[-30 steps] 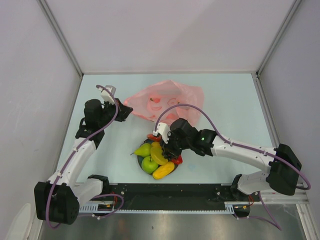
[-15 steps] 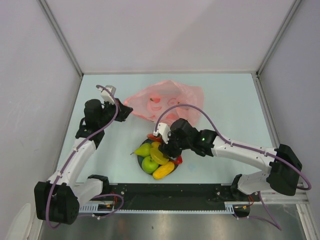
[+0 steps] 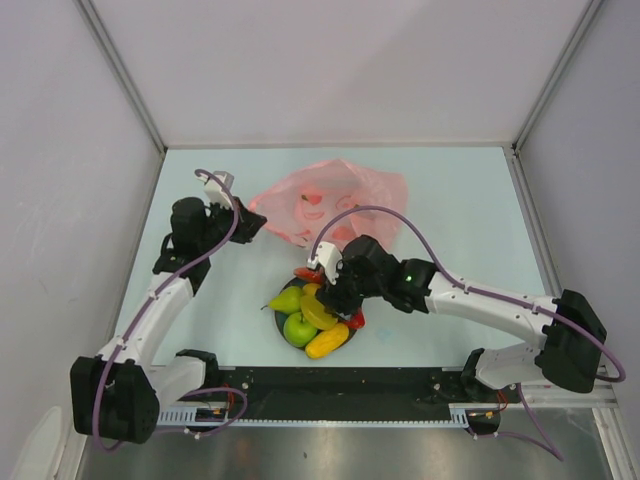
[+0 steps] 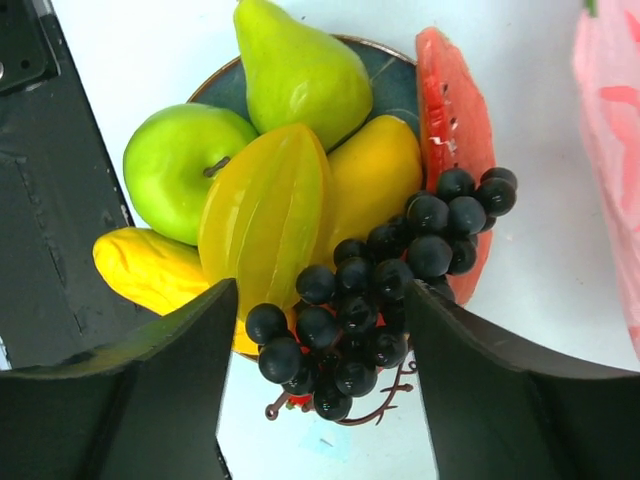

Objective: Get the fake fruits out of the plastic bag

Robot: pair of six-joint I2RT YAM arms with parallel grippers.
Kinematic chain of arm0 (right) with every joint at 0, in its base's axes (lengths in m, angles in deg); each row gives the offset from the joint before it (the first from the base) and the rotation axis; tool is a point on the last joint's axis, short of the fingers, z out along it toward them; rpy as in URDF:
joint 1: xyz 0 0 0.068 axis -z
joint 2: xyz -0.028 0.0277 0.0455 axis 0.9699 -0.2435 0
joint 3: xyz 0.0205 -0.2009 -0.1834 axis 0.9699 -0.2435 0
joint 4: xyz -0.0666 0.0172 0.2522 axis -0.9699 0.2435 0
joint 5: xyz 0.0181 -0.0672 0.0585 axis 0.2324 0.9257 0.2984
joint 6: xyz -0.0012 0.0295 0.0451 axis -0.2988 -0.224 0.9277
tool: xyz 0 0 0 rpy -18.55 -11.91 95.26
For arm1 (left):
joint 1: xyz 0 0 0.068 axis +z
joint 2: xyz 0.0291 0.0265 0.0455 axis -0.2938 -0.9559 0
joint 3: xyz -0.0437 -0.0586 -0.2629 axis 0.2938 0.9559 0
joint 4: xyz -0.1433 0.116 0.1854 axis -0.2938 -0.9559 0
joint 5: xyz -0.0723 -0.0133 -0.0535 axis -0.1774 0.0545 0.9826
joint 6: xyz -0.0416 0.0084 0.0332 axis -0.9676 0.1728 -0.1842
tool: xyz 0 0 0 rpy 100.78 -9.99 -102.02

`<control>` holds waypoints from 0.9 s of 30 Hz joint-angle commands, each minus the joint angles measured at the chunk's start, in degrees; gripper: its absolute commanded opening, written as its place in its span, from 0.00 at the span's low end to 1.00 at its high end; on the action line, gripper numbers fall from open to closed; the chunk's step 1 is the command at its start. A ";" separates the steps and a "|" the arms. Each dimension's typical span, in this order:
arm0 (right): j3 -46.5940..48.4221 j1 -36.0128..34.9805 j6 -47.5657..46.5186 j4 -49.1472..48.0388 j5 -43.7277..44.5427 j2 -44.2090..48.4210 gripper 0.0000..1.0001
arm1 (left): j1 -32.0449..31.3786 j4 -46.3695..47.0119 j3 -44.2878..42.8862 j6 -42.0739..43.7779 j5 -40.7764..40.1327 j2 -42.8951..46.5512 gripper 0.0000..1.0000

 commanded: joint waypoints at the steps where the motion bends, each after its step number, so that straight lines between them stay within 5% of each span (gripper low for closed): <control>1: 4.25 1.40 2.06 -4.36 3.81 1.85 0.99 | -0.30 1.47 -2.91 0.34 -0.86 -1.58 0.04; 10: 11.03 10.98 0.58 -10.16 7.34 -0.09 1.00 | -0.30 0.59 -12.65 2.80 -2.01 -9.83 0.04; 20: 18.31 24.16 0.83 -2.62 7.61 1.67 1.00 | -0.73 -3.72 -38.13 6.22 -8.68 -28.82 0.04; 22: 21.29 28.82 2.76 0.19 6.82 1.58 1.00 | -1.09 -5.38 -45.40 7.02 -10.96 -33.12 0.17; 23: 22.18 30.14 3.29 1.17 6.90 1.50 1.00 | -1.17 -6.00 -47.80 7.98 -11.41 -34.53 0.44; 24: 23.24 33.37 3.73 2.31 6.47 1.50 1.00 | -1.35 -6.35 -49.74 8.60 -11.84 -35.50 0.57; 25: 24.90 34.53 5.13 4.49 6.55 1.41 1.00 | -1.61 -6.36 -52.28 9.30 -13.07 -35.51 0.89; 26: 25.96 35.76 6.01 5.82 6.99 1.32 1.00 | -1.88 -6.44 -53.09 10.35 -13.60 -35.25 1.00; 27: 26.93 37.08 6.89 7.31 9.25 0.62 1.00 | -1.96 -6.62 -53.71 10.53 -13.96 -33.85 1.00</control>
